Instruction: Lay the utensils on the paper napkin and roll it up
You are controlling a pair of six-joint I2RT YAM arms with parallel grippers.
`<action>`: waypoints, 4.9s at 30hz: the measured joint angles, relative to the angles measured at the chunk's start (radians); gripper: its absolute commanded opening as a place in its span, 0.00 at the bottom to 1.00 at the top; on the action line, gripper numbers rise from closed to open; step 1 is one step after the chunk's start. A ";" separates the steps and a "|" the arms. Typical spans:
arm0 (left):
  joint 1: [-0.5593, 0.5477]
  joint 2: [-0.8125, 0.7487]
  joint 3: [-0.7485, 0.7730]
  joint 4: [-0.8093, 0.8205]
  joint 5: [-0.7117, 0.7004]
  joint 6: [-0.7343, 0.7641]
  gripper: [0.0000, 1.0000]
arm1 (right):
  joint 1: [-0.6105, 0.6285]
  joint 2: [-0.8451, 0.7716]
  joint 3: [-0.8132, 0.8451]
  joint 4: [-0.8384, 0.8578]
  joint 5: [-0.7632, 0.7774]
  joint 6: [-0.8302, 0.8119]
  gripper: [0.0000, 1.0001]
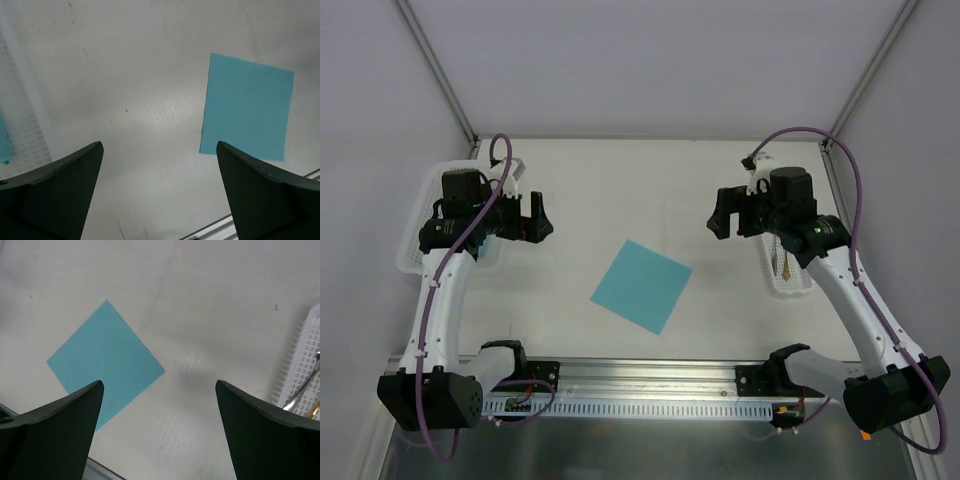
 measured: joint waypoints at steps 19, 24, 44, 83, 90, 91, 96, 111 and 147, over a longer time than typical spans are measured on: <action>0.000 -0.042 0.016 -0.029 0.003 0.022 0.99 | 0.488 0.528 0.170 -0.051 0.111 -0.227 0.99; 0.000 -0.034 0.045 -0.042 0.009 -0.004 0.99 | 0.559 0.671 0.217 -0.043 0.134 -0.235 0.95; 0.090 0.077 0.060 -0.045 0.008 -0.105 0.99 | 0.620 0.888 0.244 0.057 0.290 -0.081 0.75; 0.099 0.068 0.103 -0.045 0.009 -0.084 0.99 | 0.503 0.946 0.310 0.124 0.282 -0.044 0.76; 0.099 0.063 0.103 -0.045 0.011 -0.083 0.99 | 0.498 0.906 0.251 0.139 0.286 -0.052 0.78; 0.099 0.063 0.103 -0.045 0.012 -0.083 0.99 | 0.498 0.903 0.248 0.140 0.287 -0.053 0.78; 0.099 0.063 0.104 -0.046 0.028 -0.078 0.99 | 0.497 0.901 0.247 0.137 0.291 -0.060 0.81; 0.099 0.082 0.152 -0.048 0.056 -0.054 0.99 | 0.475 0.577 0.298 -0.003 0.300 -0.047 0.99; 0.099 0.196 0.184 -0.049 0.086 -0.039 0.99 | -0.436 0.728 0.124 -0.040 0.226 0.019 0.33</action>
